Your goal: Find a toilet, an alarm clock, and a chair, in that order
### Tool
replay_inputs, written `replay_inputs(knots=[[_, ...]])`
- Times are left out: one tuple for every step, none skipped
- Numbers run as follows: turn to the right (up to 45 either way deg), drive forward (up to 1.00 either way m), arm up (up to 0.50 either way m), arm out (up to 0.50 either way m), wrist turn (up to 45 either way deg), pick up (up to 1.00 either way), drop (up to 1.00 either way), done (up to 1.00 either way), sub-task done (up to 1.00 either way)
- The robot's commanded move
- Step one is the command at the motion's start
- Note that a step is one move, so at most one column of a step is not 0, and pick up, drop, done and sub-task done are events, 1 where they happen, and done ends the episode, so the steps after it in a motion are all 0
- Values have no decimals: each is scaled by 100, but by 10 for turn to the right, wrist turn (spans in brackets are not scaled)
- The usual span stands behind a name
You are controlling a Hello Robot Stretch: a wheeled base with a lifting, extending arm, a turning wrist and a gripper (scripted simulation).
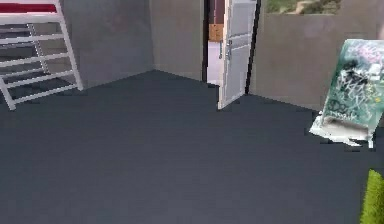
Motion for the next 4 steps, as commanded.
replay_inputs(knots=[[-150, 0, 0, 0, 0, 0, 0, 0, 0], [0, 65, 0, 0, 0, 0, 0, 0, 0], [120, 0, 0, 0, 0, 0, 0, 0, 0], [0, 100, 0, 0, 0, 0, 0, 0, 0]])
